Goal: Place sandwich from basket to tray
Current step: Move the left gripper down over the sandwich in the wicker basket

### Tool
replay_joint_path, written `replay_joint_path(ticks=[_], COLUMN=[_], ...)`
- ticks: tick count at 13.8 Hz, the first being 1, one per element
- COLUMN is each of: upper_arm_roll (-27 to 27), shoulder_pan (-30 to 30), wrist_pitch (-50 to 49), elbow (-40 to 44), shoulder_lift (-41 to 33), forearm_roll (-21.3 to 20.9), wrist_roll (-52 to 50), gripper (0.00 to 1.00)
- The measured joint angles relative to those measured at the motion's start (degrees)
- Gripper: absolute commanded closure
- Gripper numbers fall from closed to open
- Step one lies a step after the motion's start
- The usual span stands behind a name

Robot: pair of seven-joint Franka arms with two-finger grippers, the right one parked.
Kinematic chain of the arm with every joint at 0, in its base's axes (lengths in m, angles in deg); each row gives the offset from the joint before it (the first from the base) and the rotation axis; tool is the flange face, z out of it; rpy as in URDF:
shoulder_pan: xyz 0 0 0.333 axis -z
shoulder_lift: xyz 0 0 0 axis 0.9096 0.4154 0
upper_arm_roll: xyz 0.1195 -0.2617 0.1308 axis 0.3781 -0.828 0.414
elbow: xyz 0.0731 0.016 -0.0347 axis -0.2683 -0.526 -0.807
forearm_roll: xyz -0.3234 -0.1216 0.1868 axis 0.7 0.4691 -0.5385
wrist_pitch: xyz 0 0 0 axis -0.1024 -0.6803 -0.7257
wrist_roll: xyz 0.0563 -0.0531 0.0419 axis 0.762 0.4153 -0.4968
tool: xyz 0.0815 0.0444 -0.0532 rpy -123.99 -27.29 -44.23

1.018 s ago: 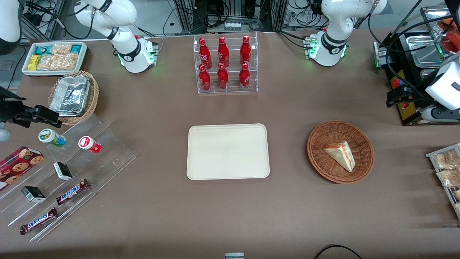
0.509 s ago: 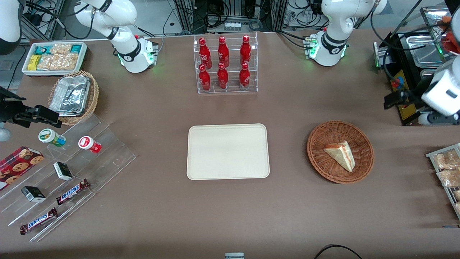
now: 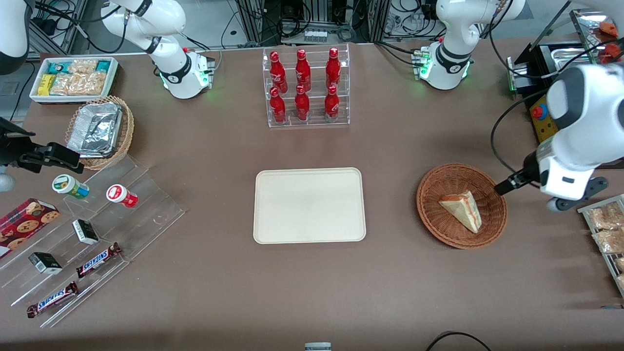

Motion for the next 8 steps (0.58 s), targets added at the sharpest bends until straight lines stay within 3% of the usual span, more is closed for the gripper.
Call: replay_joint_path(ticks=[8], upper_arm_roll=[-0.4], shoulder_pan=[2.3], wrist_pitch=[21.3], elbow=[-11.7], shoulder_lift=[7.7], forearm_roll=[0.0], wrist_roll=[-11.7], gripper=[0.0])
